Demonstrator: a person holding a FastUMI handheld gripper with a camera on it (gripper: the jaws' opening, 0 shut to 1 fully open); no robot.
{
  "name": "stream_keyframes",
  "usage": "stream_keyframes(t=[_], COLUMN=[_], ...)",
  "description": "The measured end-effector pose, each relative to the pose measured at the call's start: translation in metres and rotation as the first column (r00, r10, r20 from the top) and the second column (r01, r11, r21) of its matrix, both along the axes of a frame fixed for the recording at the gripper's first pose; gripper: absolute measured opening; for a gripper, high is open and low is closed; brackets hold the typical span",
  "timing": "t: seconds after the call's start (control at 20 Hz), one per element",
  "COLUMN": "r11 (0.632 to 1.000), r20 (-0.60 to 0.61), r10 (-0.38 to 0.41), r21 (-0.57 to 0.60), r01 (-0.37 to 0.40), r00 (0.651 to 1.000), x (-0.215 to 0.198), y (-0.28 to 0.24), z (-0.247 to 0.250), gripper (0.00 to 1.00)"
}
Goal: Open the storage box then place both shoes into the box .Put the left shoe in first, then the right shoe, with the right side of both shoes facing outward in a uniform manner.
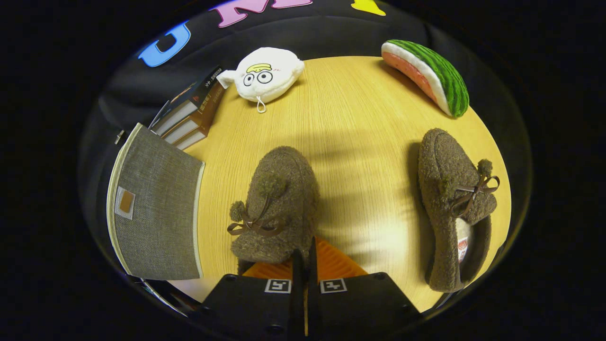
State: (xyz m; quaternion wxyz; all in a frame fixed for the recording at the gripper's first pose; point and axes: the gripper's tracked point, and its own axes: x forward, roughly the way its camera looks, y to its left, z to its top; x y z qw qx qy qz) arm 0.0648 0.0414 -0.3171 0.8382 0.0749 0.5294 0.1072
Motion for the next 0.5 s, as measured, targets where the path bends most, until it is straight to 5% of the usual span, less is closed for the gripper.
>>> stream_keyframes(t=[0.5], r11=[0.990], r20=[-0.011], r10=[-0.080], r21=[0.116], r01=[0.081], r00=[0.997], x=[-0.018], y=[0.006], z=[0.050], gripper=[0.05])
